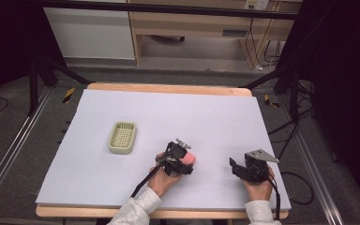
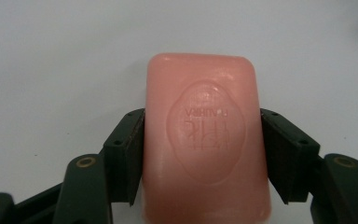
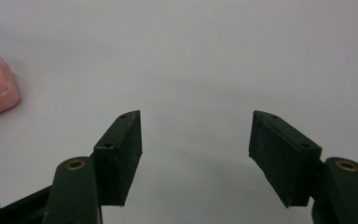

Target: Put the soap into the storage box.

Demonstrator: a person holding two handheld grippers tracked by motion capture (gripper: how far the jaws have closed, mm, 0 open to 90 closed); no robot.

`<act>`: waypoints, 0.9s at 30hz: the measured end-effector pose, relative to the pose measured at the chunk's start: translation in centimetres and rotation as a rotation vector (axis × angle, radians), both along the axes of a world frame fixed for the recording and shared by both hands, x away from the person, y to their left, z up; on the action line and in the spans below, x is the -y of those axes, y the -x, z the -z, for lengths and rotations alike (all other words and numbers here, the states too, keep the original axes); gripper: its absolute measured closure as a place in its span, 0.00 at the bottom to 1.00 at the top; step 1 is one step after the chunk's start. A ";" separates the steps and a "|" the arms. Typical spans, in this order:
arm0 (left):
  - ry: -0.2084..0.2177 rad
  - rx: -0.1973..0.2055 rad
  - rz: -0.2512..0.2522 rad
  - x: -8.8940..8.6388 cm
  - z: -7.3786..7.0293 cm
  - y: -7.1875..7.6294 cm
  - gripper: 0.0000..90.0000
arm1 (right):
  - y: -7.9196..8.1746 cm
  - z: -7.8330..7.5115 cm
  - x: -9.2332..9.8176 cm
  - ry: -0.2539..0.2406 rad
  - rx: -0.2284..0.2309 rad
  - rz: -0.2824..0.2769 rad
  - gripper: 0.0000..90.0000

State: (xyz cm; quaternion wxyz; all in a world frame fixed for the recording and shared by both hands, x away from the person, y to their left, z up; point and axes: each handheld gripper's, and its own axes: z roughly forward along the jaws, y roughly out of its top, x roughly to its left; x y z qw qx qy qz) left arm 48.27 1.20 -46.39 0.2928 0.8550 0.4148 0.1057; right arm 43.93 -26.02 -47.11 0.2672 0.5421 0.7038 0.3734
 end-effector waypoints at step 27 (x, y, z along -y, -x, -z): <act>0.056 0.053 -0.010 -5.0 -3.4 0.6 0.41 | 0.1 -0.1 0.0 -0.002 0.012 0.003 0.37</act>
